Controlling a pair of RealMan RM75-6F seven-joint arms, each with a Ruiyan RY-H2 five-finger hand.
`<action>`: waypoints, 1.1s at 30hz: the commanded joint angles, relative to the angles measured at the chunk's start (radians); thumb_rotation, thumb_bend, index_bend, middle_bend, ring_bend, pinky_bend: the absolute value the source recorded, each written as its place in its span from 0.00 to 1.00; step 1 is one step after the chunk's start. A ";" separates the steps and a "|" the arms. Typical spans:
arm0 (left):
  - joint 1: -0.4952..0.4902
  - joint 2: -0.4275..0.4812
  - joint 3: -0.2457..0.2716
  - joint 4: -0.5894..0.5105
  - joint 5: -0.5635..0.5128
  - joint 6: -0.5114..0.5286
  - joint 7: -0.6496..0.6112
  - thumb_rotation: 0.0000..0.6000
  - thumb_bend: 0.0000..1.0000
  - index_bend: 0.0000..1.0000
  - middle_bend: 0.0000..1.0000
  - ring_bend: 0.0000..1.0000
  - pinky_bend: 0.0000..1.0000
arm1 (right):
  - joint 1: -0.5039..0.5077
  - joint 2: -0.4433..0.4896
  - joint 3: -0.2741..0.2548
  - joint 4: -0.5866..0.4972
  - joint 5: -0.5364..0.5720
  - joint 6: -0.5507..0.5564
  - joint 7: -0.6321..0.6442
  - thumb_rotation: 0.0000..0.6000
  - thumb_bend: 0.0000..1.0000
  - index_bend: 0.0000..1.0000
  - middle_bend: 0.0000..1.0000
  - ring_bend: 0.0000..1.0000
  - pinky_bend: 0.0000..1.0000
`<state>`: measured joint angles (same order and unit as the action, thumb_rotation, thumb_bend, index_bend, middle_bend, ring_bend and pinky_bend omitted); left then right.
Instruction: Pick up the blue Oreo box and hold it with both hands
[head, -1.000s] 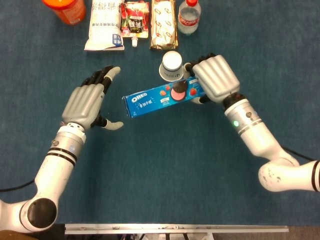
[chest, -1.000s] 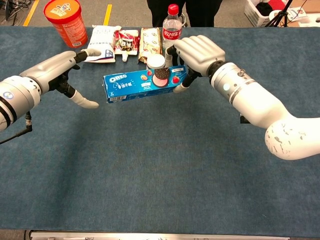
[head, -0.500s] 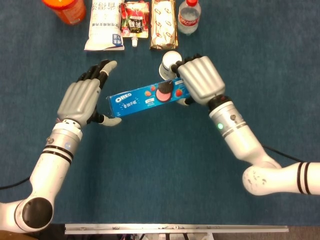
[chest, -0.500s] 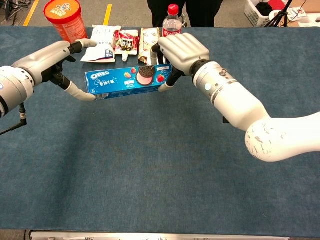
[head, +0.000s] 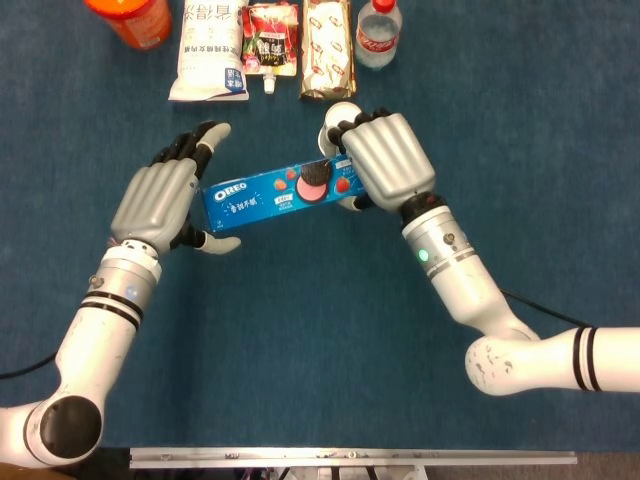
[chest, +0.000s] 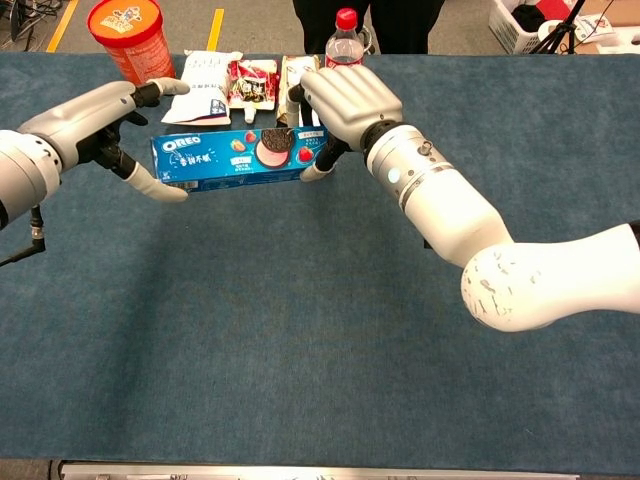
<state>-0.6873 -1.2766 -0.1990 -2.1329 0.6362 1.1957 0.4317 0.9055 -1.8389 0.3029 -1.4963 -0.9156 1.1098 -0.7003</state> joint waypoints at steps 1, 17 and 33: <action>-0.005 -0.007 0.005 0.004 -0.003 0.002 0.006 1.00 0.08 0.00 0.00 0.00 0.11 | 0.001 -0.005 0.002 0.003 0.001 0.006 0.001 1.00 0.11 0.64 0.64 0.45 0.40; -0.002 -0.087 0.014 0.041 0.011 0.106 0.032 1.00 0.08 0.07 0.03 0.05 0.18 | 0.009 -0.035 0.006 0.021 0.017 0.029 -0.012 1.00 0.11 0.64 0.64 0.45 0.40; 0.018 -0.167 0.021 0.090 0.057 0.203 0.087 1.00 0.08 0.21 0.19 0.17 0.25 | 0.012 -0.061 0.015 0.021 0.053 0.035 -0.019 1.00 0.11 0.64 0.64 0.45 0.41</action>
<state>-0.6730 -1.4365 -0.1780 -2.0483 0.6854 1.3904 0.5155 0.9182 -1.8996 0.3178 -1.4746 -0.8627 1.1441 -0.7201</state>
